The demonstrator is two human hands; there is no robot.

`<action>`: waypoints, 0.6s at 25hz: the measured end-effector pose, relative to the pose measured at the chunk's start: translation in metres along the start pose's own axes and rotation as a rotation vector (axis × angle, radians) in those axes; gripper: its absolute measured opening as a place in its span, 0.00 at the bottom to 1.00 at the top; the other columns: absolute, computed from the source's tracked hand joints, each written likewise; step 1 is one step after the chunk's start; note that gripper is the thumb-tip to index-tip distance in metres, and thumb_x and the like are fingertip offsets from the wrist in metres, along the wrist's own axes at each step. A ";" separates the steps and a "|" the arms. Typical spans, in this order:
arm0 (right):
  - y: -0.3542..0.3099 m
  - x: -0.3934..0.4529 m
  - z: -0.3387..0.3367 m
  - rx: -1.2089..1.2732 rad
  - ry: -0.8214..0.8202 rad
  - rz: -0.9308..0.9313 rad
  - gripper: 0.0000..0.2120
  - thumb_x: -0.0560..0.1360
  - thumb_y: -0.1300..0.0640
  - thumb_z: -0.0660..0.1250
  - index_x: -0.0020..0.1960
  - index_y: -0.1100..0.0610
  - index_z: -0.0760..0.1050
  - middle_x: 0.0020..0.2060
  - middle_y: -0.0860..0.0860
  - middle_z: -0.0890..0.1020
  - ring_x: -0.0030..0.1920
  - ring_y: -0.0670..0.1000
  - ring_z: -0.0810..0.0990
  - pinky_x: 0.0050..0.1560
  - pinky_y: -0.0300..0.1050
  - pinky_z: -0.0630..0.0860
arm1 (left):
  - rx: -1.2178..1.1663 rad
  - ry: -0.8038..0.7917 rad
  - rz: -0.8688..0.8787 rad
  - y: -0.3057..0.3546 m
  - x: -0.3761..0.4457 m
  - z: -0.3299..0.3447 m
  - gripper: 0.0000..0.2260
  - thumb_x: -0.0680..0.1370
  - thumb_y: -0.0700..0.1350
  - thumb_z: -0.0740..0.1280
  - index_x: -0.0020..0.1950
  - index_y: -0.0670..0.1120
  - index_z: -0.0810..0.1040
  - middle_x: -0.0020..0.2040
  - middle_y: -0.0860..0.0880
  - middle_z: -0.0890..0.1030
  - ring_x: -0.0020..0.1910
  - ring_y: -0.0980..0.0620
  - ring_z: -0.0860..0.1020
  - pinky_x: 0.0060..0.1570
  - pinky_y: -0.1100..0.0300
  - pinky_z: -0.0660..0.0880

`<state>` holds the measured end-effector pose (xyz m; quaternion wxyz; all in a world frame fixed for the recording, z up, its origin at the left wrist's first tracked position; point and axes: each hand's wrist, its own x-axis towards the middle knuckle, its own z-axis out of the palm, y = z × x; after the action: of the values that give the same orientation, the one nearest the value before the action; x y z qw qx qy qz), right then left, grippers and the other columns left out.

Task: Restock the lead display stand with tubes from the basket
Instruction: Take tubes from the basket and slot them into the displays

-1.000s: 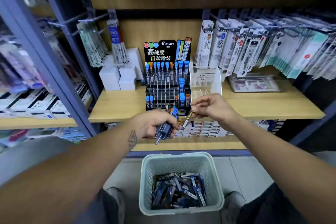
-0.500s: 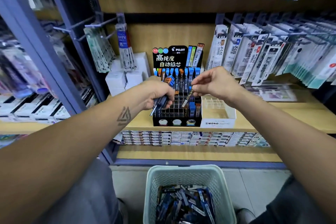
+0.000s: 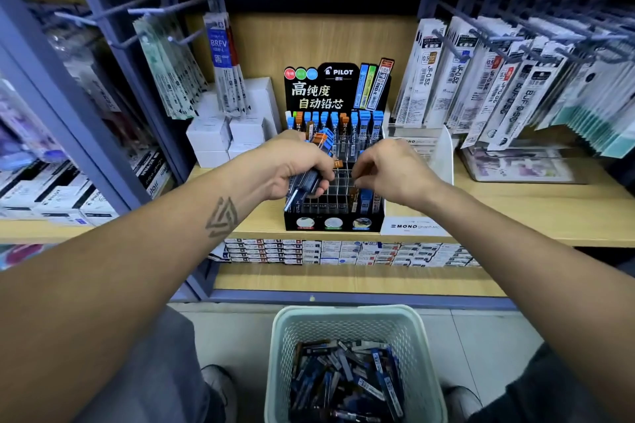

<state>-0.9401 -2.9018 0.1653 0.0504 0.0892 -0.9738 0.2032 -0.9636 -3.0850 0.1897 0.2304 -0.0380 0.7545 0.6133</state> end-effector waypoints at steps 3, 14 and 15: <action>-0.002 -0.006 0.010 -0.038 -0.014 0.012 0.04 0.73 0.56 0.76 0.47 0.49 0.85 0.39 0.45 0.83 0.45 0.49 0.82 0.45 0.41 0.77 | -0.010 -0.015 0.002 -0.002 0.004 -0.002 0.38 0.70 0.24 0.69 0.77 0.35 0.58 0.34 0.37 0.81 0.26 0.46 0.79 0.27 0.55 0.79; -0.004 0.002 -0.006 0.663 0.052 0.251 0.07 0.75 0.64 0.72 0.48 0.53 0.83 0.41 0.52 0.86 0.42 0.50 0.85 0.48 0.45 0.80 | -0.102 -0.131 -0.038 -0.003 -0.005 0.003 0.08 0.74 0.26 0.66 0.50 0.35 0.75 0.43 0.35 0.81 0.27 0.49 0.79 0.27 0.58 0.79; -0.006 0.000 -0.008 0.805 0.002 0.279 0.07 0.74 0.66 0.72 0.48 0.55 0.82 0.39 0.54 0.86 0.40 0.51 0.86 0.45 0.45 0.81 | -0.119 -0.148 -0.040 -0.002 -0.005 0.004 0.06 0.75 0.27 0.65 0.49 0.35 0.75 0.40 0.37 0.81 0.27 0.50 0.79 0.28 0.59 0.79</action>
<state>-0.9382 -2.9038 0.1743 -0.0156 -0.0312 -0.8193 0.5724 -0.9575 -3.0831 0.1887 0.2952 -0.0212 0.6966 0.6536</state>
